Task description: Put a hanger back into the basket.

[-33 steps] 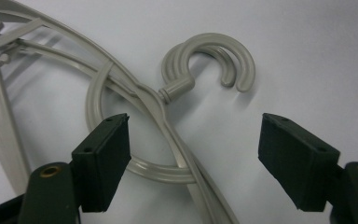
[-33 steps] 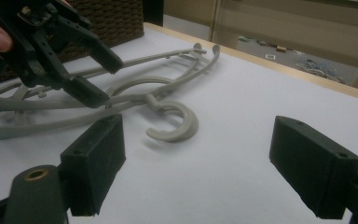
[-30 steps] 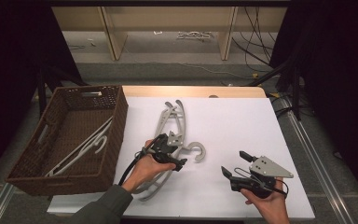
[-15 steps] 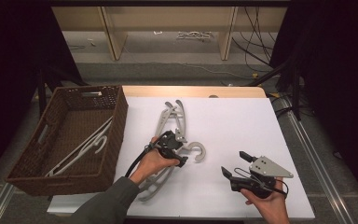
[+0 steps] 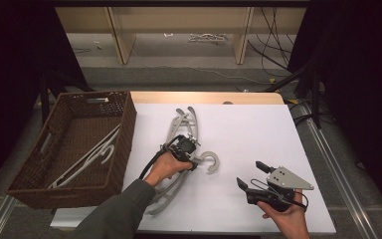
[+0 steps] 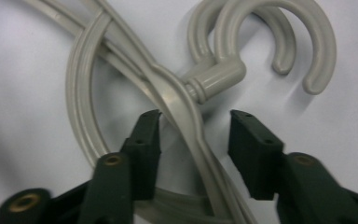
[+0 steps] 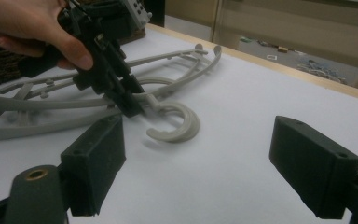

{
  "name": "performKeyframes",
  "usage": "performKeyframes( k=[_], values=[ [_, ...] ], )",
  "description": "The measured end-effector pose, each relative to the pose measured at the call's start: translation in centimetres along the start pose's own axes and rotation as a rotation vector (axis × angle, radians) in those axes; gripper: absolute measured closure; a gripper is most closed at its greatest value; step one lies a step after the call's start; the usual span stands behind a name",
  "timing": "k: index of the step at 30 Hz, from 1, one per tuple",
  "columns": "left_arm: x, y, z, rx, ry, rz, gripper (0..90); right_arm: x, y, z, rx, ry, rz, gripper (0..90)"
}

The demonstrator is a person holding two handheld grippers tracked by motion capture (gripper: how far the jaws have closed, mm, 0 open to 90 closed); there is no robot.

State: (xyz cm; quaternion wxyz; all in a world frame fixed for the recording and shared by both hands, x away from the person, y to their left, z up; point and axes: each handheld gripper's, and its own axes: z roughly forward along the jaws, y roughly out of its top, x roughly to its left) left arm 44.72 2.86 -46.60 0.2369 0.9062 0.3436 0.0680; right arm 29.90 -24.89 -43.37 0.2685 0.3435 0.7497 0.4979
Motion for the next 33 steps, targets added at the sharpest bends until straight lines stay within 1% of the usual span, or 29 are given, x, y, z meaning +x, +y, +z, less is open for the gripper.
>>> performKeyframes(
  k=[1,2,3,4,5,6,7,8,9,10,12,13,14,16,18,19,20,22,23,24,25,26,27,28,29,30,32,33],
  values=[
    [0.2,0.0,0.0,0.0,-0.008,-0.008,59.2,0.1,0.0,0.0,0.014,0.003,0.011,19.3],
    [0.3,0.0,0.1,0.003,-0.021,-0.019,62.1,0.0,0.0,0.0,0.002,-0.001,0.002,19.3],
    [0.5,0.1,0.1,-0.002,-0.038,-0.038,64.0,0.0,0.0,0.1,-0.008,-0.004,-0.002,19.3],
    [0.7,0.1,0.1,-0.005,-0.048,-0.064,64.0,0.0,0.0,0.1,-0.008,-0.004,-0.002,19.3],
    [0.8,0.1,0.1,-0.005,-0.058,-0.081,65.0,0.0,0.0,0.1,-0.006,-0.003,-0.002,19.3],
    [0.9,0.1,0.1,-0.005,-0.065,-0.098,65.7,0.1,0.0,0.0,0.014,0.004,0.01,19.3],
    [0.9,0.1,0.0,-0.005,-0.066,-0.103,66.3,0.1,0.0,-0.1,0.014,0.006,0.01,19.3],
    [1.0,0.1,0.0,-0.002,-0.071,-0.111,66.6,0.0,0.0,0.0,-0.007,-0.005,-0.002,19.3],
    [1.0,0.1,-0.1,0.001,-0.074,-0.117,66.9,0.0,0.0,0.0,-0.007,-0.007,-0.003,19.3],
    [1.1,0.0,-0.1,-0.002,-0.081,-0.135,67.9,0.0,0.0,0.0,0.003,0.0,0.008,19.3],
    [1.4,0.0,-0.3,0.0,-0.096,-0.159,68.2,-0.1,-0.1,0.0,0.0,-0.004,-0.001,19.3],
    [1.5,0.0,-0.4,0.002,-0.105,-0.174,68.7,0.0,0.0,0.0,-0.002,-0.005,0.002,19.3],
    [1.8,-0.1,-0.6,-0.002,-0.11,-0.181,69.3,0.1,0.0,-0.1,0.006,0.0,0.014,19.3],
    [1.9,-0.1,-0.7,-0.004,-0.111,-0.177,69.5,0.0,0.0,-0.1,0.002,0.0,0.013,19.3],
    [2.0,-0.1,-1.0,-0.006,-0.114,-0.183,69.7,-0.1,-0.1,0.0,0.0,-0.003,-0.002,19.3],
    [2.1,-0.1,-1.0,-0.007,-0.122,-0.19,69.9,0.0,0.0,0.0,-0.003,-0.005,0.005,19.3],
    [2.2,-0.1,-1.2,-0.006,-0.128,-0.203,70.1,0.0,0.0,0.0,-0.007,-0.006,-0.001,19.3],
    [2.3,-0.1,-1.2,-0.006,-0.127,-0.197,70.2,0.0,-0.1,0.0,0.001,-0.001,-0.002,19.4],
    [2.2,-0.1,-1.2,-0.007,-0.127,-0.197,70.3,0.0,-0.1,-0.1,0.009,0.001,0.009,19.4],
    [2.2,-0.1,-1.3,-0.007,-0.126,-0.197,70.3,0.0,0.0,0.0,-0.004,-0.005,0.003,19.4],
    [2.3,-0.1,-1.3,-0.007,-0.127,-0.194,70.3,0.0,0.0,0.0,-0.004,-0.005,0.003,19.4],
    [2.2,-0.1,-1.3,-0.007,-0.121,-0.194,70.2,0.0,0.0,0.0,-0.003,-0.003,0.004,19.4],
    [2.0,-0.1,-1.3,-0.004,-0.11,-0.184,70.2,0.0,0.0,0.0,-0.007,-0.006,-0.002,19.4],
    [1.9,-0.2,-1.3,-0.004,-0.104,-0.182,70.0,0.0,-0.1,-0.1,0.016,0.002,0.009,19.4],
    [1.8,-0.2,-1.2,0.0,-0.107,-0.189,70.0,0.0,-0.1,-0.1,0.016,0.002,0.009,19.4],
    [1.8,-0.2,-1.2,0.0,-0.111,-0.195,69.9,0.0,0.0,-0.1,0.003,-0.002,0.008,19.4],
    [2.0,-0.2,-1.2,0.002,-0.115,-0.2,69.7,0.1,0.0,0.0,0.002,-0.001,0.014,19.5],
    [2.1,-0.1,-1.3,-0.003,-0.108,-0.187,69.3,-0.1,0.0,0.0,0.001,-0.003,-0.005,19.5]
  ],
)
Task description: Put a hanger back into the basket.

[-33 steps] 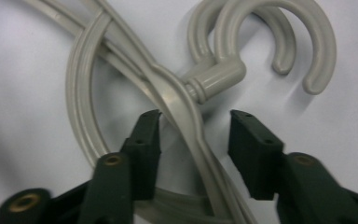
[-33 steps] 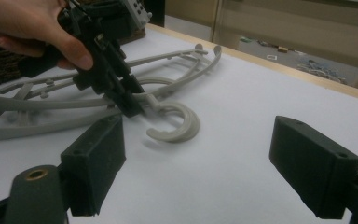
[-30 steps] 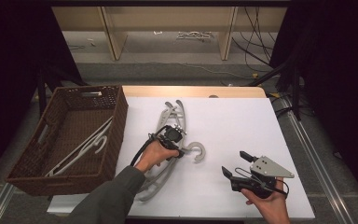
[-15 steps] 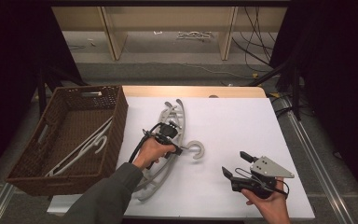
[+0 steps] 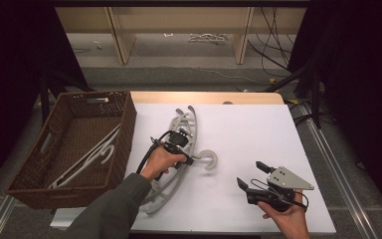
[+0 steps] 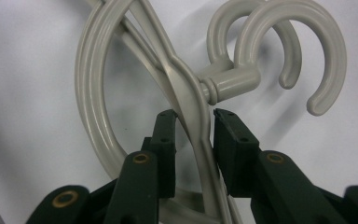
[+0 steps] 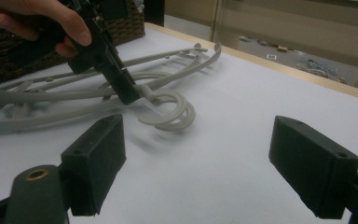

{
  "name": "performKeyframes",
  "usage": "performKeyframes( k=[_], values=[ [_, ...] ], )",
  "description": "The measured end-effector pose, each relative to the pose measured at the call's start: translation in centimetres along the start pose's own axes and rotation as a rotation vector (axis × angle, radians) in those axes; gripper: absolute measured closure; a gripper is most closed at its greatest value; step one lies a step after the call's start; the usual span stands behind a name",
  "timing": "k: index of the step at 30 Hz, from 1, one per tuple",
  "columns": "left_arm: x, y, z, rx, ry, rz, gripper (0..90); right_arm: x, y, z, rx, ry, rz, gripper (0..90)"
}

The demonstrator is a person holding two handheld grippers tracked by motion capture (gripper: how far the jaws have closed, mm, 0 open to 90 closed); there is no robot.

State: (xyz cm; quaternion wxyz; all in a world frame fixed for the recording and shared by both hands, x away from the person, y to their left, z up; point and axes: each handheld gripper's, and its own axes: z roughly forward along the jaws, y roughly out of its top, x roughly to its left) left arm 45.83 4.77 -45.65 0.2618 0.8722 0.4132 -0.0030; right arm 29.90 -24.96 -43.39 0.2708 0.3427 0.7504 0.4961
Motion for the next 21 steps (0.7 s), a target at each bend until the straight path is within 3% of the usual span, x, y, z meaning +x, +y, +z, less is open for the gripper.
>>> performKeyframes(
  k=[2,4,5,8,9,13,14,15,16,17,19,20,21],
  values=[
    [-0.2,0.1,-0.2,-0.005,-0.009,0.0,70.6,0.1,0.0,0.0,0.013,0.005,0.016,19.5],
    [-0.4,0.2,-0.4,-0.006,-0.006,0.027,76.7,0.0,0.0,0.0,-0.009,-0.004,0.002,19.6],
    [0.4,0.3,-0.3,-0.002,-0.049,-0.02,77.6,0.1,0.0,0.0,0.014,0.007,0.013,19.6],
    [0.7,0.3,-0.1,0.021,-0.058,-0.034,74.7,0.1,0.0,0.0,0.016,0.006,0.012,19.6],
    [0.7,0.3,0.0,0.03,-0.05,-0.03,67.7,0.2,0.1,0.0,0.001,0.003,0.01,19.6],
    [-0.1,0.0,0.7,0.078,-0.034,0.011,69.8,0.1,0.0,0.0,0.016,0.006,0.009,19.6],
    [-0.2,0.1,0.8,0.083,-0.033,-0.002,70.4,0.1,0.0,0.0,0.014,0.007,0.014,19.6],
    [0.0,0.1,0.8,0.083,-0.037,0.01,70.5,0.0,0.0,0.0,-0.009,-0.004,0.003,19.6],
    [0.0,0.1,0.7,0.083,-0.049,-0.023,70.7,0.0,0.1,0.0,-0.003,0.0,0.0,19.6],
    [0.3,0.2,0.6,0.086,-0.054,-0.004,71.2,0.0,0.0,0.0,0.002,0.006,0.002,19.6],
    [0.4,0.2,0.5,0.091,-0.057,-0.014,71.4,0.0,0.0,0.0,-0.006,0.0,0.002,19.6],
    [0.7,0.2,0.4,0.108,-0.06,0.008,71.4,0.0,0.0,0.0,-0.006,0.0,0.002,19.6],
    [0.7,0.2,0.3,0.103,-0.068,-0.008,71.5,0.0,0.0,0.0,-0.009,-0.002,0.003,19.6]
  ],
)
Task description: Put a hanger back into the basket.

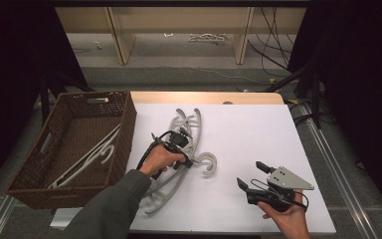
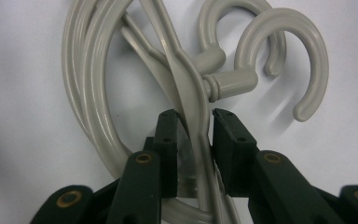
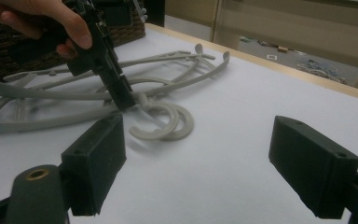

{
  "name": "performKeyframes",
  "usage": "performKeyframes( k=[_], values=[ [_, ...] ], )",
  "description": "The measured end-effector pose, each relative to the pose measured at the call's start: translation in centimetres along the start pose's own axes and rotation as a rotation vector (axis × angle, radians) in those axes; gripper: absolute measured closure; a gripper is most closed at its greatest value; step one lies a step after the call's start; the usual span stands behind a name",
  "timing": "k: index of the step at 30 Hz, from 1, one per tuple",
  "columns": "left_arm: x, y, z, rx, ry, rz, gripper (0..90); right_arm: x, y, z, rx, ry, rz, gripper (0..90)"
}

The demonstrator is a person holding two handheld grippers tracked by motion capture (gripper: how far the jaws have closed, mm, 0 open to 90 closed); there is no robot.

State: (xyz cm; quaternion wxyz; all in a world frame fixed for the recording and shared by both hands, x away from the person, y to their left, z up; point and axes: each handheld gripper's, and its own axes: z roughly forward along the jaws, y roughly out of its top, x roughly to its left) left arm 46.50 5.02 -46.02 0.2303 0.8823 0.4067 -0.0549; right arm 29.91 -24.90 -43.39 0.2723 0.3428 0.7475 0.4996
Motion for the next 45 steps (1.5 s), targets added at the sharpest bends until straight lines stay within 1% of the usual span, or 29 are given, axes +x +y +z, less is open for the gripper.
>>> performKeyframes(
  k=[1,2,6,7,9,10,11,13,14,15,16,19,21,22,23,24,29,30,33,34,35,36,37,38,39,40,41,43,45],
  values=[
    [0.1,0.0,0.0,-0.002,0.0,-0.004,71.4,0.0,0.0,0.0,0.004,0.003,-0.002,19.7],
    [0.1,0.0,-0.1,-0.002,0.008,0.004,70.3,0.0,-0.1,0.0,0.017,0.002,0.0,19.6],
    [0.0,0.1,-0.2,0.011,0.003,0.012,68.9,0.0,0.0,0.0,0.004,0.004,-0.003,19.7],
    [0.0,0.1,-0.4,0.008,0.005,0.015,69.7,0.0,0.0,0.0,0.015,0.008,0.001,19.6],
    [0.1,0.1,-0.8,0.0,-0.008,0.025,73.5,0.0,-0.1,0.0,0.019,0.008,-0.001,19.6],
    [0.0,0.2,-1.0,-0.012,-0.002,0.024,77.3,0.0,0.0,0.0,0.007,0.006,0.001,19.7],
    [0.0,0.2,-1.0,-0.007,0.016,0.043,77.3,0.0,0.0,0.0,0.007,0.006,0.001,19.7],
    [0.2,0.2,-0.8,0.002,0.009,0.043,78.8,0.0,0.0,0.0,0.017,0.008,-0.001,19.7],
    [0.3,0.2,-0.7,0.012,0.019,0.05,78.8,0.1,-0.1,0.1,0.016,0.006,0.005,19.6],
    [0.3,0.2,-0.7,0.018,0.03,0.051,77.4,0.0,0.0,0.0,0.019,0.009,0.002,19.6],
    [0.6,0.2,-0.7,0.02,0.023,0.05,76.5,0.1,0.0,0.0,0.023,0.012,0.011,19.6],
    [0.7,0.3,-0.5,0.014,0.025,0.043,78.0,0.0,0.0,0.0,0.014,0.008,-0.003,19.7],
    [0.8,0.4,-0.4,0.009,0.043,0.045,77.6,0.0,0.0,0.0,0.013,0.007,-0.006,19.7],
    [0.8,0.4,-0.3,0.004,0.044,0.043,77.9,0.1,0.0,0.0,0.021,0.014,0.009,19.7],
    [0.9,0.4,-0.3,-0.001,0.044,0.041,77.9,0.1,0.0,0.0,0.021,0.014,0.009,19.7],
    [0.9,0.4,-0.3,-0.001,0.047,0.046,79.2,0.0,0.0,0.1,0.013,0.008,-0.004,19.7],
    [0.6,0.4,-0.3,0.005,0.079,0.1,81.6,0.0,0.0,0.1,0.01,0.009,-0.005,19.7],
    [0.6,0.4,-0.3,0.0,0.084,0.101,81.8,0.1,-0.1,0.1,0.006,0.006,-0.006,19.7],
    [0.5,0.4,-0.5,-0.019,0.109,0.112,82.0,0.1,0.0,0.0,0.015,0.011,-0.001,19.7],
    [0.4,0.4,-0.7,-0.064,0.092,0.082,82.0,0.0,0.0,0.0,0.015,0.01,-0.003,19.7],
    [0.4,0.4,-0.7,-0.064,0.092,0.082,82.0,0.0,0.0,0.0,0.015,0.01,-0.003,19.7],
    [0.5,0.4,-1.1,-0.089,0.08,0.072,82.0,0.0,-0.1,0.0,0.013,0.008,-0.008,19.7],
    [0.5,0.4,-1.4,-0.095,0.079,0.07,82.0,0.0,-0.1,0.0,0.018,0.012,-0.004,19.7],
    [1.0,0.4,-2.4,-0.127,0.058,0.07,81.9,0.1,0.0,-0.1,0.023,0.017,0.016,19.7],
    [1.0,0.4,-2.4,-0.127,0.058,0.07,82.0,0.1,0.0,-0.1,0.023,0.017,0.016,19.7],
    [1.5,0.3,-3.4,-0.163,0.027,0.055,82.0,0.1,-0.1,0.0,0.031,0.017,0.014,19.7],
    [1.5,0.3,-3.4,-0.163,0.027,0.055,81.9,0.1,-0.1,0.0,0.031,0.017,0.014,19.7],
    [2.0,0.2,-4.2,-0.206,0.004,0.035,82.0,0.1,-0.1,0.0,0.029,0.019,0.013,19.7],
    [2.3,0.1,-4.9,-0.259,-0.019,-0.008,81.9,0.0,0.0,0.0,0.012,0.01,-0.005,19.8]
  ],
)
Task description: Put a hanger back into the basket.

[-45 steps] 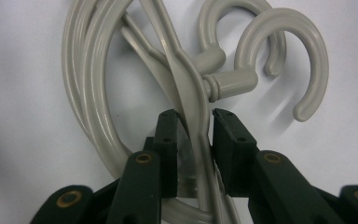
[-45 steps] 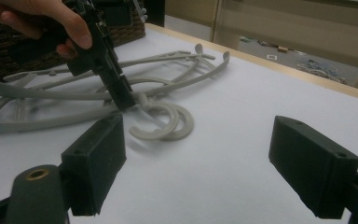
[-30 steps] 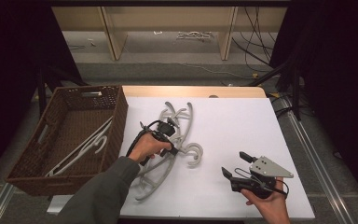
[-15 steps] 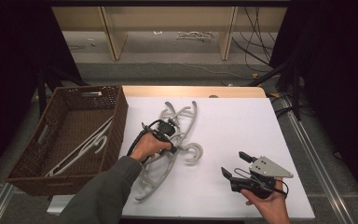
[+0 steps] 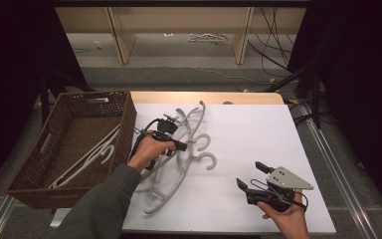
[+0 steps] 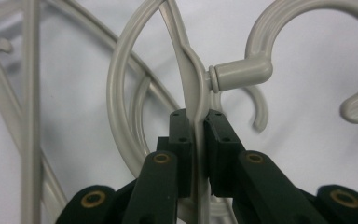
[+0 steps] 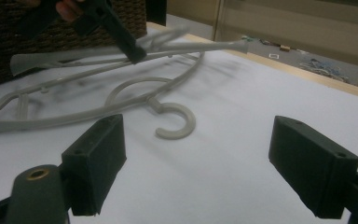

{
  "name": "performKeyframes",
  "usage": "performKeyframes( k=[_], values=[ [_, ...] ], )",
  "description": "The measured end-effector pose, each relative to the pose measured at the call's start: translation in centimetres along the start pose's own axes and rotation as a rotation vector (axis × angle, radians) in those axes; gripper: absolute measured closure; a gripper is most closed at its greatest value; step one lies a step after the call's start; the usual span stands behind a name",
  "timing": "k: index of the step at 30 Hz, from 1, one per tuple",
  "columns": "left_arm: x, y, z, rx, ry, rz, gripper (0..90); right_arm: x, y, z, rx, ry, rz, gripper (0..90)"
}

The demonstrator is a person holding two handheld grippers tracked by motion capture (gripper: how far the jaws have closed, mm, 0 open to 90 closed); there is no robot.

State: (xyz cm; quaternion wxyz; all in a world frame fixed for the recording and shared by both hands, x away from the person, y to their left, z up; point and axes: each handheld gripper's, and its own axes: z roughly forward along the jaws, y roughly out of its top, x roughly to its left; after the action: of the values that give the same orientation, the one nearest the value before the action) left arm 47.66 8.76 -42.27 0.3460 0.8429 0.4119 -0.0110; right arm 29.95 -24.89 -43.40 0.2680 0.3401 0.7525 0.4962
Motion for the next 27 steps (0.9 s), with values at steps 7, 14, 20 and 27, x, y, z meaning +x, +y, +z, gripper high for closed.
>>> performKeyframes(
  k=[7,14,20,27],
  values=[
    [0.2,0.5,-2.5,-0.168,-0.016,-0.113,82.1,0.1,-0.1,0.1,0.01,0.007,0.013,19.9],
    [0.1,1.4,-6.1,-0.269,-0.059,-0.144,82.0,0.0,-0.1,0.1,0.006,0.003,0.008,19.9],
    [-0.9,1.7,-8.8,-0.313,-0.075,-0.124,82.0,0.1,-0.1,0.2,-0.006,0.006,0.01,19.9],
    [-1.9,1.6,-12.0,-0.365,-0.104,-0.09,81.9,0.1,0.0,0.0,0.015,0.009,0.017,19.9]
  ],
)
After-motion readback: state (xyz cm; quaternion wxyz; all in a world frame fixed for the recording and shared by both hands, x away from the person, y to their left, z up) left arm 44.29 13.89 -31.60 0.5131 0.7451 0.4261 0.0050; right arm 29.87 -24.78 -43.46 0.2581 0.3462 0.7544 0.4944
